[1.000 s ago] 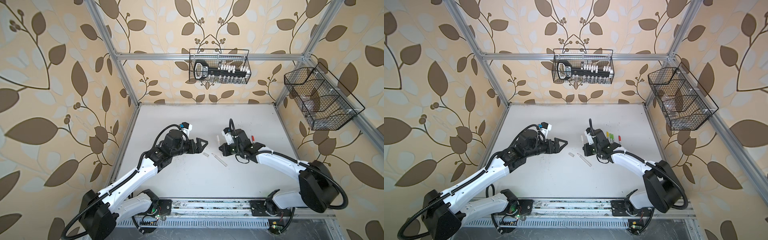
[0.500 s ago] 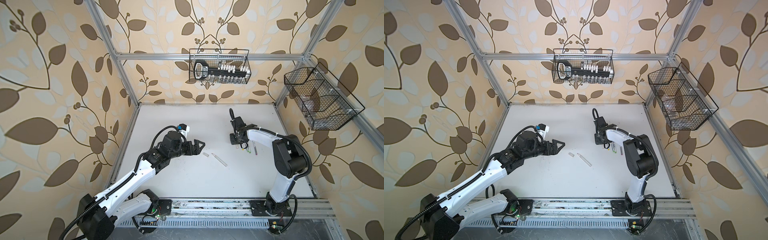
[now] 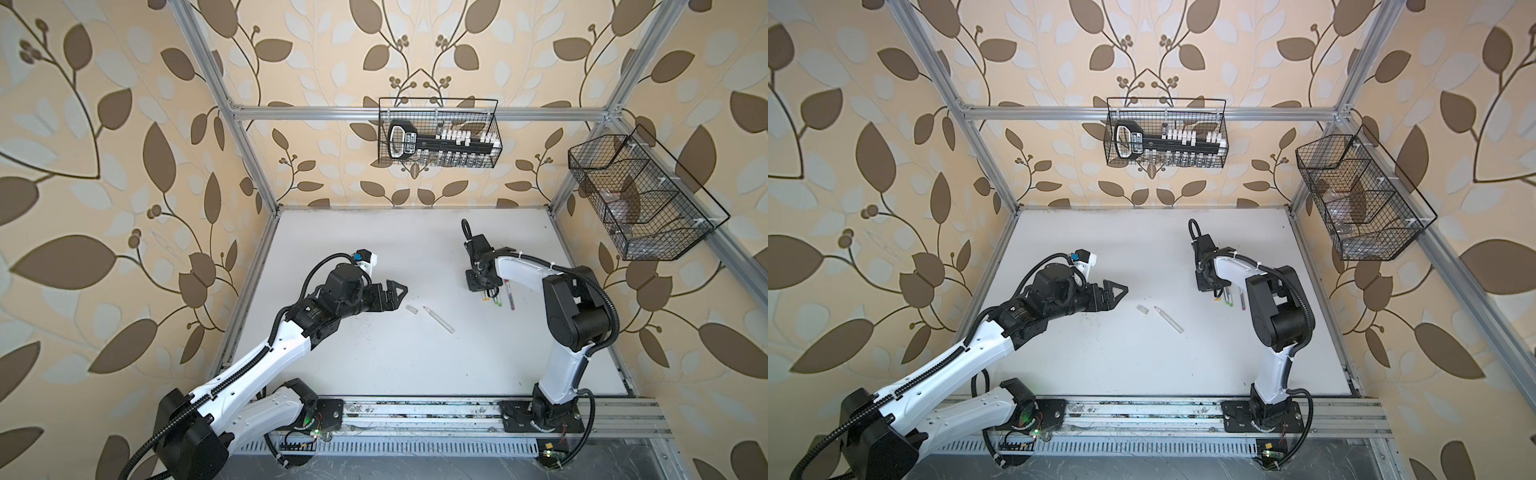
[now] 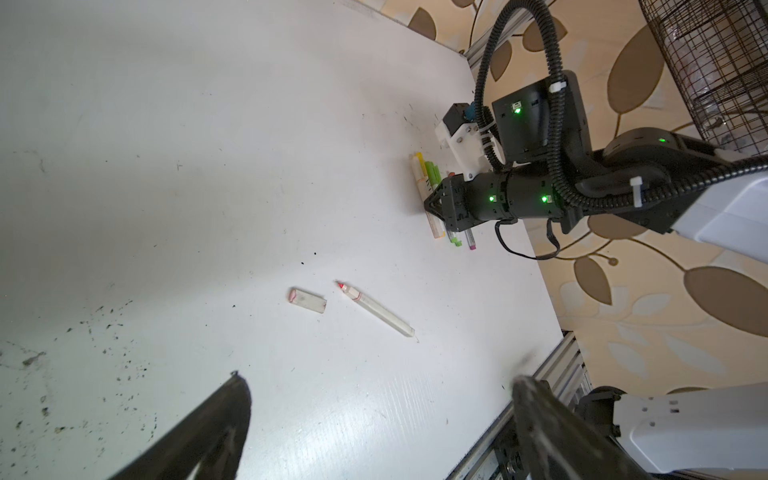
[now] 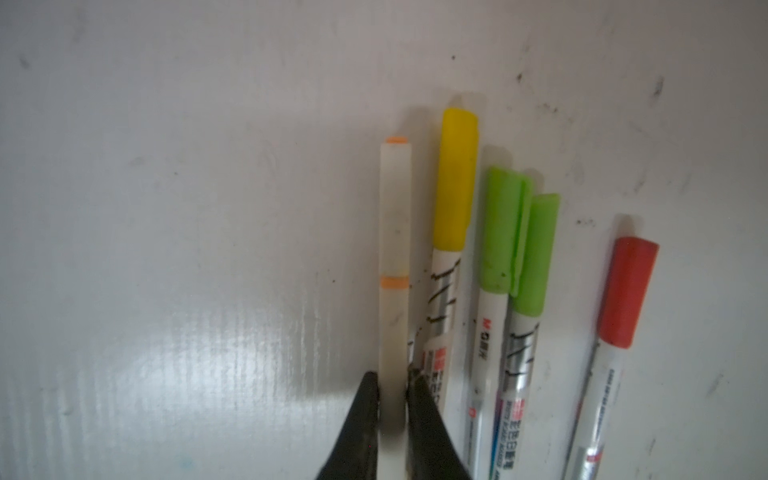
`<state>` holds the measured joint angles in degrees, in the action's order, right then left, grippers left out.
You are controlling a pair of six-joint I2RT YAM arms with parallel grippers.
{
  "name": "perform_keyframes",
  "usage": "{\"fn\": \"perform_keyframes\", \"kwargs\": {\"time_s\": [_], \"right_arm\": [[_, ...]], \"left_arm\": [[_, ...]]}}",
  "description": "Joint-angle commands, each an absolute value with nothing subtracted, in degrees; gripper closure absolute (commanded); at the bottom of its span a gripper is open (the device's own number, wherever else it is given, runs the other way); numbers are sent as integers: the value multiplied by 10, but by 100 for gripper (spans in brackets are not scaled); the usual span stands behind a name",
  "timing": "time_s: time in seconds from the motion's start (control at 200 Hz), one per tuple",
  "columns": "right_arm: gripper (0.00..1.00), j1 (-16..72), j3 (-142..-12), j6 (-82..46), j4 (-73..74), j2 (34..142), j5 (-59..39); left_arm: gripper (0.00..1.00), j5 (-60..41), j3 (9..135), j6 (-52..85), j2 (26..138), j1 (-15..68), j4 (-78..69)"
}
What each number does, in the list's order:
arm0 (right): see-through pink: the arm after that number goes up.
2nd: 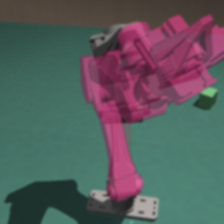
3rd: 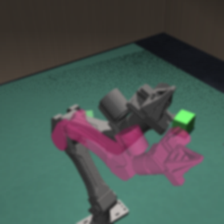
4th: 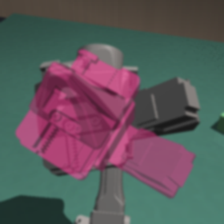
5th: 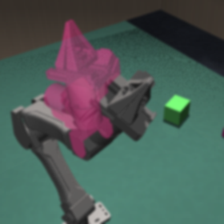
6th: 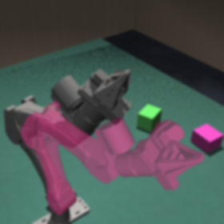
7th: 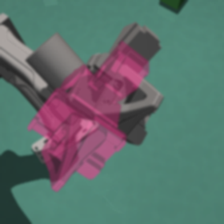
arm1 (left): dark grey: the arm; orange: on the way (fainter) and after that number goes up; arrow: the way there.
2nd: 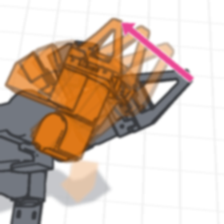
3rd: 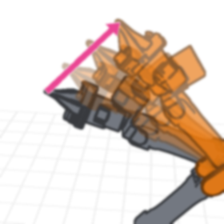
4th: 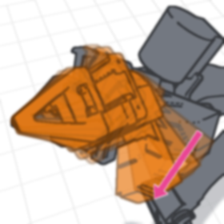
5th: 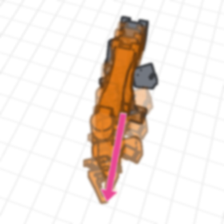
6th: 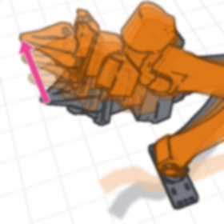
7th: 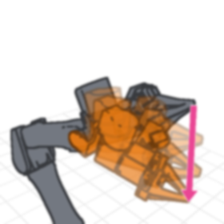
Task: Insert the pens into the pen caps
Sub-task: 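Open the left gripper while the right gripper carries the marker to the others, then release the capped marker and grasp the pink-tipped white marker with the right gripper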
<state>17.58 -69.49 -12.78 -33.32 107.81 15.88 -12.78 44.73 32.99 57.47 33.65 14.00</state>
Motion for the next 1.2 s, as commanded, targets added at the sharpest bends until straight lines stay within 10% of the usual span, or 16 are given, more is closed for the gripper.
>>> {"fn": "perform_keyframes", "kwargs": {"time_s": [0.0,0.445,1.195], "right_arm": [[76,190,-706,-116,-350,1040,162],[45,337,-575,-69,-322,871,5],[62,400,-546,-72,-272,978,6]], "left_arm": [[1,-107,444,331,575,331,141],[1,-86,423,356,610,331,162],[1,-59,486,543,783,334,211]]}}
